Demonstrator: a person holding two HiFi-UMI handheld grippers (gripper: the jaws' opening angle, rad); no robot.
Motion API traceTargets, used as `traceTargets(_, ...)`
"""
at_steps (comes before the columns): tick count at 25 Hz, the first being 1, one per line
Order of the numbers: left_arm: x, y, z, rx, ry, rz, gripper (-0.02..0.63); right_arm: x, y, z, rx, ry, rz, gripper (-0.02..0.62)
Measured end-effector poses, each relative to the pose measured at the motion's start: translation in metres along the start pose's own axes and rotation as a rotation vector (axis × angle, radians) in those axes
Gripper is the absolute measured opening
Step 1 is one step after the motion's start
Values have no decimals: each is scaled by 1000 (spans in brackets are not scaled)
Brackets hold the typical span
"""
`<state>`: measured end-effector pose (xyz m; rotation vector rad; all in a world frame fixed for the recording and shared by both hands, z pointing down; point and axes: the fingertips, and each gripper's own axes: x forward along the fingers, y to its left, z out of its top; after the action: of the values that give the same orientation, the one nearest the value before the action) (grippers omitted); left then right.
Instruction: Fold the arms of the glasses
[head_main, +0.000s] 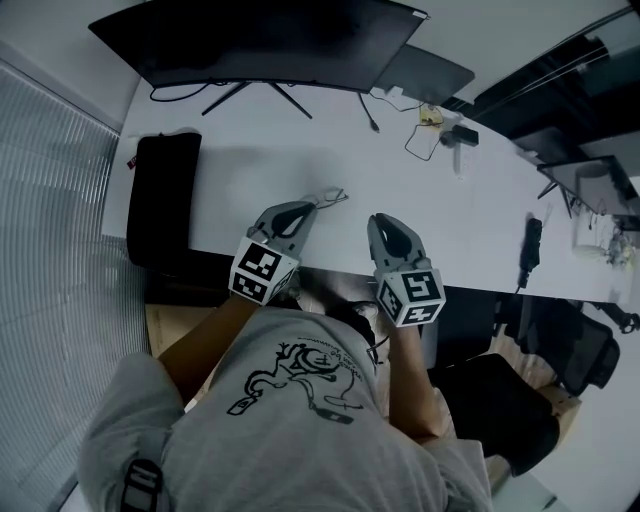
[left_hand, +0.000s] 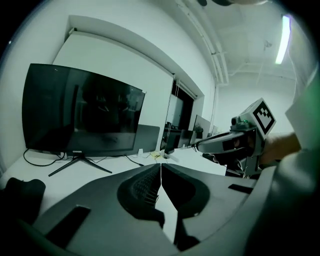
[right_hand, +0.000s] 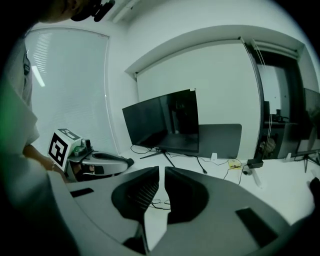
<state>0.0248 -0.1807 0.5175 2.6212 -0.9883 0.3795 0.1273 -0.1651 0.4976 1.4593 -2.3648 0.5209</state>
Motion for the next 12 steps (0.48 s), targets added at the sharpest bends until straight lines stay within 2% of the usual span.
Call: traceTargets(12,-34,-24,62,-16,-112,-21,20,-45,23,61,-65,-82,7,33)
